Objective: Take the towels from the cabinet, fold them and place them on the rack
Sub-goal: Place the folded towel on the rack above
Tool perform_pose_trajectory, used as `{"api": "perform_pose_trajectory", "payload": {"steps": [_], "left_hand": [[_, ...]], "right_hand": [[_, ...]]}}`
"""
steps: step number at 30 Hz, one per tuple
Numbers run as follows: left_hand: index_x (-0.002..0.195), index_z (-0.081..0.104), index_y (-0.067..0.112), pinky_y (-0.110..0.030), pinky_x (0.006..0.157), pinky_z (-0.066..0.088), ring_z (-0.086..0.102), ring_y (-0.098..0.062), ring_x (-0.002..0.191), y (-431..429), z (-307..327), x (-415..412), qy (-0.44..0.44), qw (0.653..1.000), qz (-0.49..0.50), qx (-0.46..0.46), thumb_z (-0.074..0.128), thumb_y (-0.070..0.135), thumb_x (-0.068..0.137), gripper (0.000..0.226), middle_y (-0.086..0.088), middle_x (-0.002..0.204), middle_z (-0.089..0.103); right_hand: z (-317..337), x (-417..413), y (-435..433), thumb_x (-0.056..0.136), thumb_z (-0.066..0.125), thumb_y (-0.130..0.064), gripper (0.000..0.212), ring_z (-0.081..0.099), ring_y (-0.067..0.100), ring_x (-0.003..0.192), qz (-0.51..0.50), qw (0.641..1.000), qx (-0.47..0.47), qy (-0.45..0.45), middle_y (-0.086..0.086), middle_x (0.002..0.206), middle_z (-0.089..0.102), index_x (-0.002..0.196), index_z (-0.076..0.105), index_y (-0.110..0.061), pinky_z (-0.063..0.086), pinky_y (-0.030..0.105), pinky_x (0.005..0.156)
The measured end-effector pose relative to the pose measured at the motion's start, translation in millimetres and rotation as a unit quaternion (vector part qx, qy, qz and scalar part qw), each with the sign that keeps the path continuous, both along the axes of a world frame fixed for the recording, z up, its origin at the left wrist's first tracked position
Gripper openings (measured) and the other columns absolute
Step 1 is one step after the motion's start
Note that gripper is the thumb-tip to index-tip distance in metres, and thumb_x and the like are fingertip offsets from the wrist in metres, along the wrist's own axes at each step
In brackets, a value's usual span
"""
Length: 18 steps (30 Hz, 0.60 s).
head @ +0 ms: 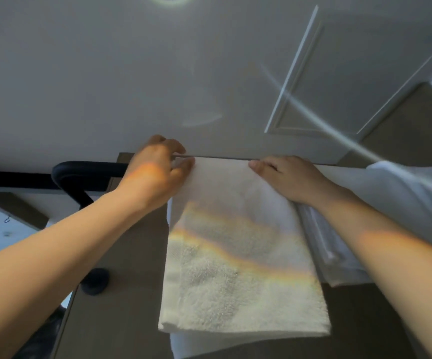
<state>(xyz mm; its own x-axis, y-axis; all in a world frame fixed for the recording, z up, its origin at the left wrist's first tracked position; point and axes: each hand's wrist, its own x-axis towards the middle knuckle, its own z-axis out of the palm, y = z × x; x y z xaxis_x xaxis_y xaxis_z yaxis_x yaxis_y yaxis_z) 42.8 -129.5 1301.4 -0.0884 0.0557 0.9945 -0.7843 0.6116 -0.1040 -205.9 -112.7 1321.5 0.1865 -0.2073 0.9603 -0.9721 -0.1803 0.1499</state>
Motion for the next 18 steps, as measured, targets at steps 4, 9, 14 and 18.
{"api": "perform_pose_trajectory", "payload": {"steps": [4, 9, 14, 18], "left_hand": [[0.106, 0.057, 0.015, -0.029, 0.072, 0.04, 0.056, -0.019, 0.091, 1.5, -35.6, 4.4, 0.046, 0.997, -0.052, -0.02, 0.061, 0.04, 0.09, 0.03, -0.002, 0.104, 0.056], [0.1, 0.065, 0.014, -0.023, 0.067, 0.046, 0.066, -0.013, 0.081, -9.9, -56.4, 5.7, 0.076, 0.966, -0.151, 0.196, 0.049, 0.056, 0.092, 0.045, 0.002, 0.086, 0.071], [0.097, 0.071, 0.008, -0.022, 0.056, 0.047, 0.064, -0.014, 0.061, -5.0, -58.3, -1.7, 0.092, 0.942, -0.247, 0.209, 0.059, 0.04, 0.093, 0.035, -0.017, 0.083, 0.071], [0.098, 0.071, 0.009, -0.037, 0.071, 0.051, 0.068, -0.03, 0.081, -4.3, -60.6, -5.1, 0.1, 0.943, -0.254, 0.188, 0.062, 0.036, 0.092, 0.029, -0.017, 0.093, 0.072]], "right_hand": [[-2.3, -1.7, -1.6, 0.1, 0.029, -0.058, 0.054, 0.059, 0.029, 0.106, -0.01, 1.0, -0.009, -0.004, 0.005, 0.099, 0.067, 0.093, 0.063, -0.016, 0.041, 0.042, 0.095], [-6.4, 0.5, 0.4, 0.1, 0.031, -0.055, 0.052, 0.059, 0.03, 0.108, -0.005, 1.0, -0.01, -0.012, 0.007, 0.104, 0.067, 0.096, 0.061, -0.012, 0.041, 0.042, 0.096], [-28.0, -0.6, 10.7, 0.1, 0.042, -0.049, 0.058, 0.039, 0.026, 0.138, 0.067, 0.996, -0.017, -0.058, 0.01, 0.149, 0.044, 0.146, 0.041, -0.014, 0.03, 0.035, 0.112], [-68.9, -5.6, 24.6, 0.096, 0.049, -0.051, 0.051, 0.048, 0.02, 0.125, 0.139, 0.983, -0.051, -0.105, 0.0, 0.136, 0.052, 0.136, 0.049, -0.02, 0.039, 0.037, 0.103]]}}
